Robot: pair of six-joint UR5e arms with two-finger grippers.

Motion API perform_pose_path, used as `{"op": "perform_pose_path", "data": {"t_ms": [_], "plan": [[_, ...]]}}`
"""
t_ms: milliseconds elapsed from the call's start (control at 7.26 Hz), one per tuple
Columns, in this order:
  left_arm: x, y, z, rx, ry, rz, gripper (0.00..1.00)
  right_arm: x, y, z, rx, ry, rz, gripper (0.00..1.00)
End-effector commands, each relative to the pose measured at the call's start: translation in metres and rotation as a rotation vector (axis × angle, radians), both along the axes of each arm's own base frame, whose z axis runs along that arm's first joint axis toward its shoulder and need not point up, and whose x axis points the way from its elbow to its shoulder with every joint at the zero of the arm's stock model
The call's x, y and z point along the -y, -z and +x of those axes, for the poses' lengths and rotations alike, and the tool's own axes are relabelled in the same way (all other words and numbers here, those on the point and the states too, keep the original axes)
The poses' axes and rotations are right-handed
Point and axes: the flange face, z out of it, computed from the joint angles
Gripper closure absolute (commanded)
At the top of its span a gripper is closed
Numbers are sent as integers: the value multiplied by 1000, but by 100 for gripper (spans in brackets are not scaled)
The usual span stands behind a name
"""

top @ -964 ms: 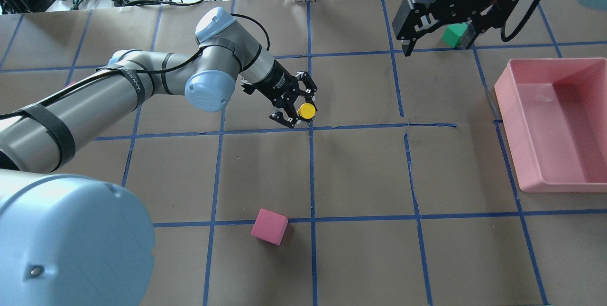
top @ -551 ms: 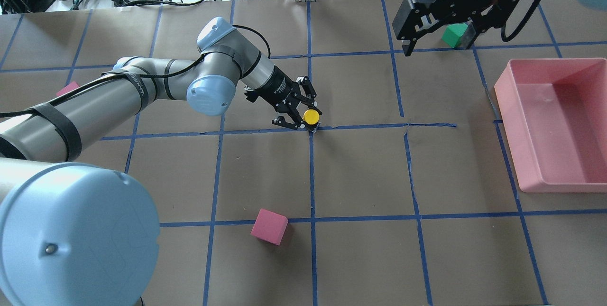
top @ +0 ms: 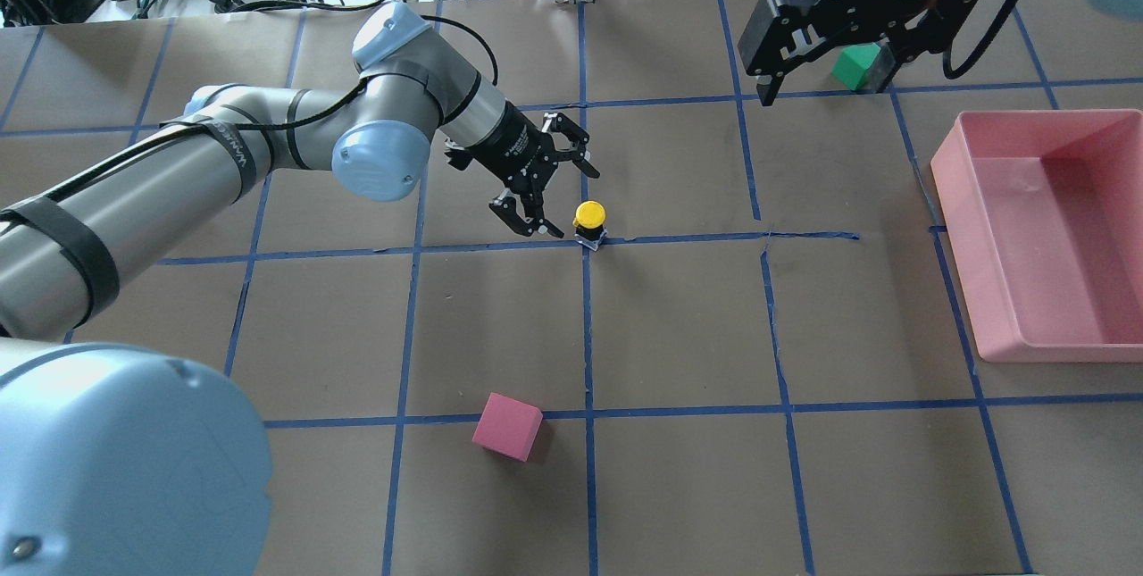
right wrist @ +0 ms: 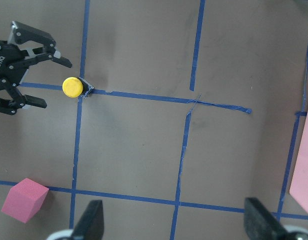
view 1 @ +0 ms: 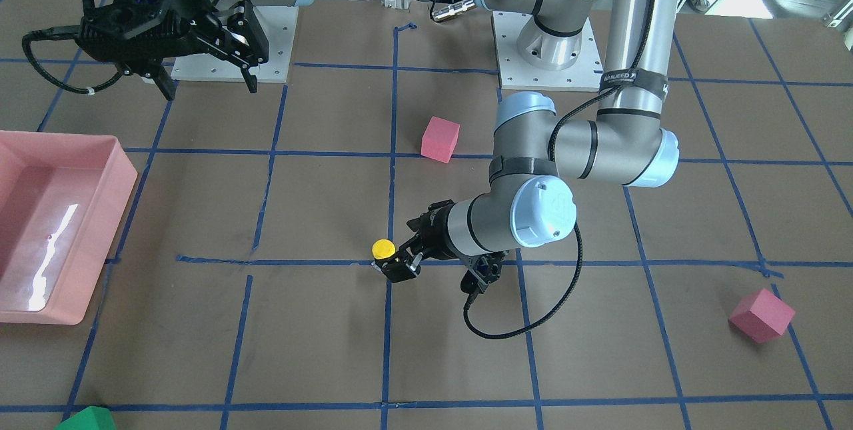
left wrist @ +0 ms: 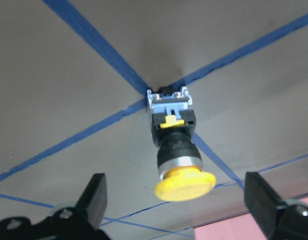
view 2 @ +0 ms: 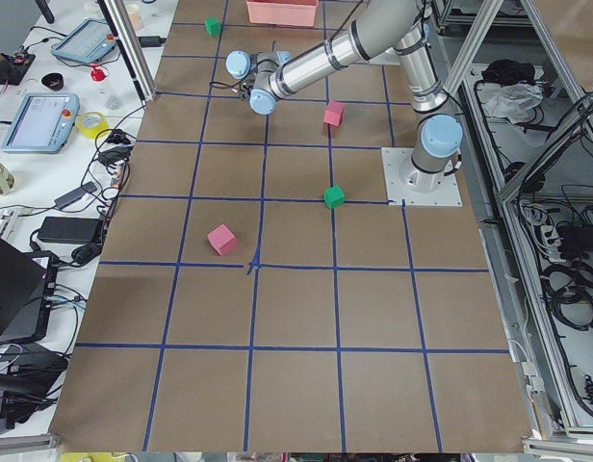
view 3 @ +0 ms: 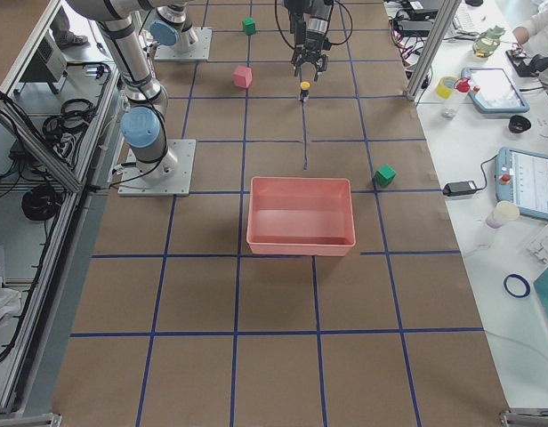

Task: Align button upright

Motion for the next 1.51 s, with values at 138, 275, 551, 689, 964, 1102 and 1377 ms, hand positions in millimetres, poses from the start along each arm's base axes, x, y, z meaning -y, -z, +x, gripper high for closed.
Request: {"op": "perform_pose_path", "data": {"t_ms": [138,275,551,689,964,1102,1377], "plan": [[-28,-129,14,69,124,-119,0,0,0,0,0,1,1,0],[-49,-172,18,99,156,-189,0,0,0,0,0,1,1,0],[-100,-233,31,160,304,-292,0,0,0,-1,-2,2,1,0],[-123,-258,41,208,445,-349,0,0,0,0,-2,1,1,0],[-139,-270,60,303,760,-472,0,0,-1,1,2,2,-6,0],[-136,-276,75,400,861,-493,0,0,-2,0,2,5,-12,0],[-114,-287,120,494,1052,-554,0,0,-3,1,3,5,-13,0]]}}
